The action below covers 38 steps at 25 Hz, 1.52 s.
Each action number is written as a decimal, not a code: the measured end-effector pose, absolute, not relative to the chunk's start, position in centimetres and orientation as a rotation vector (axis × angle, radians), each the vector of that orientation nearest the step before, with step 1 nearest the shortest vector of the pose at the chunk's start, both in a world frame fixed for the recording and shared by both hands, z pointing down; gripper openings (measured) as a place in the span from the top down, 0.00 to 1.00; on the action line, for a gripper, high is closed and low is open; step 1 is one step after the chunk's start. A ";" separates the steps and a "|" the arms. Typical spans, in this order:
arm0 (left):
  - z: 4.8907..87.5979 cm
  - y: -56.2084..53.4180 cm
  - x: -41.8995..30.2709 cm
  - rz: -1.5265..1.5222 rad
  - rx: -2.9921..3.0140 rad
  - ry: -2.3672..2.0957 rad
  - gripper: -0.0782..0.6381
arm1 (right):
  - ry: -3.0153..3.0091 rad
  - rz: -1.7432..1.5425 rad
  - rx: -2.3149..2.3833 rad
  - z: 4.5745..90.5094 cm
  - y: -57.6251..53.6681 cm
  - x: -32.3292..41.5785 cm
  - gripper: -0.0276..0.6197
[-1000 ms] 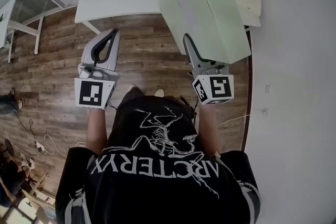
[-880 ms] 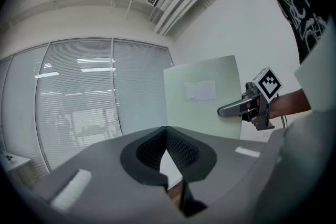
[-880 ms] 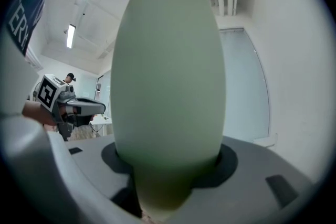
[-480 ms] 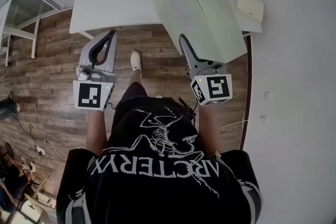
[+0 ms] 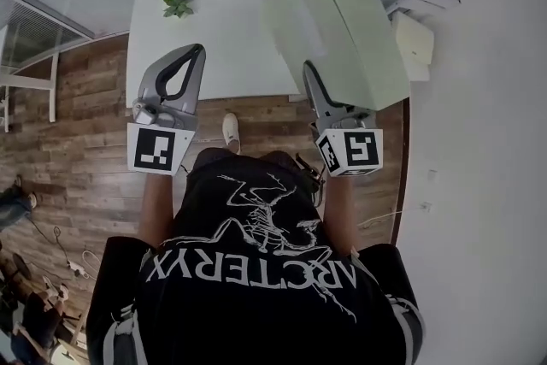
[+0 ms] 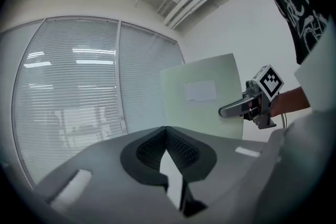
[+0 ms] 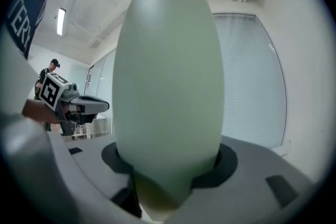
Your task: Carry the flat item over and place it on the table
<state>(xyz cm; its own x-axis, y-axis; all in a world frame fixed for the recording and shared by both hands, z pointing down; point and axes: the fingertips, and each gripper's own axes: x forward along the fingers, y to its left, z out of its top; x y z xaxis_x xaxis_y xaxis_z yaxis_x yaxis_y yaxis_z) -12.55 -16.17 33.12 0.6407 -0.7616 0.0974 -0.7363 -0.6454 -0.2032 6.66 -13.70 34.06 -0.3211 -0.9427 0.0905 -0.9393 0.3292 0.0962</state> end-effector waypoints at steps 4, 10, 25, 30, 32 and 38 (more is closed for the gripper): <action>33.0 -19.4 -13.9 -0.226 -2.745 1.249 0.88 | -2.415 -0.033 1.762 33.2 -16.6 5.7 0.54; 34.5 -22.9 -14.8 -0.228 -2.768 1.264 0.88 | -2.381 0.001 1.800 34.4 -20.5 5.9 0.54; 35.1 -26.2 -12.5 -0.305 -2.753 1.345 0.88 | -2.360 0.179 1.819 40.9 -28.6 9.4 0.54; 35.7 -26.1 -12.2 -0.368 -2.739 1.397 0.88 | -2.207 0.262 1.886 49.9 -33.8 11.3 0.55; 35.9 -26.0 -12.4 -0.400 -2.727 1.415 0.88 | -2.155 0.282 1.881 52.8 -35.2 11.7 0.55; 36.0 -25.8 -12.5 -0.442 -2.704 1.461 0.88 | -2.143 0.276 1.876 55.7 -37.0 12.6 0.55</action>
